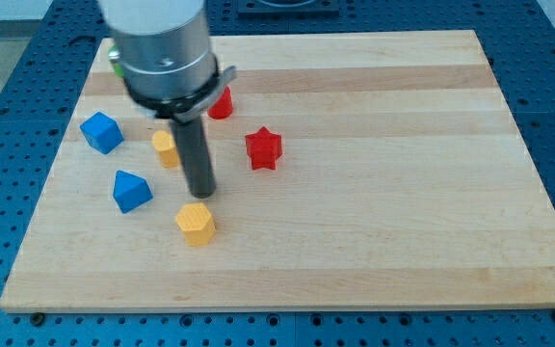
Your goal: Move the blue triangle closer to the blue cube
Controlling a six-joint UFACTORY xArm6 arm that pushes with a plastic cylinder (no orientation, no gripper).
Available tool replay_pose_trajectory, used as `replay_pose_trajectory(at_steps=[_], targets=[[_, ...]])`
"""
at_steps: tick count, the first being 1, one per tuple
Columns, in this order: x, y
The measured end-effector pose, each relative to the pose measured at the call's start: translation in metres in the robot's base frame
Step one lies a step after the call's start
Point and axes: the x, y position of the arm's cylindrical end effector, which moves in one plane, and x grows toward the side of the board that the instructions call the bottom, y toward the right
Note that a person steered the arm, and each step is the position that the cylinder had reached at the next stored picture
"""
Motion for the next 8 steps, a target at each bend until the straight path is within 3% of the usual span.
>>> replay_pose_trajectory(at_steps=[2,3,5,8], targets=[[-0.010,-0.095],[-0.027,-0.103],[0.013,-0.092],[-0.030,-0.129]])
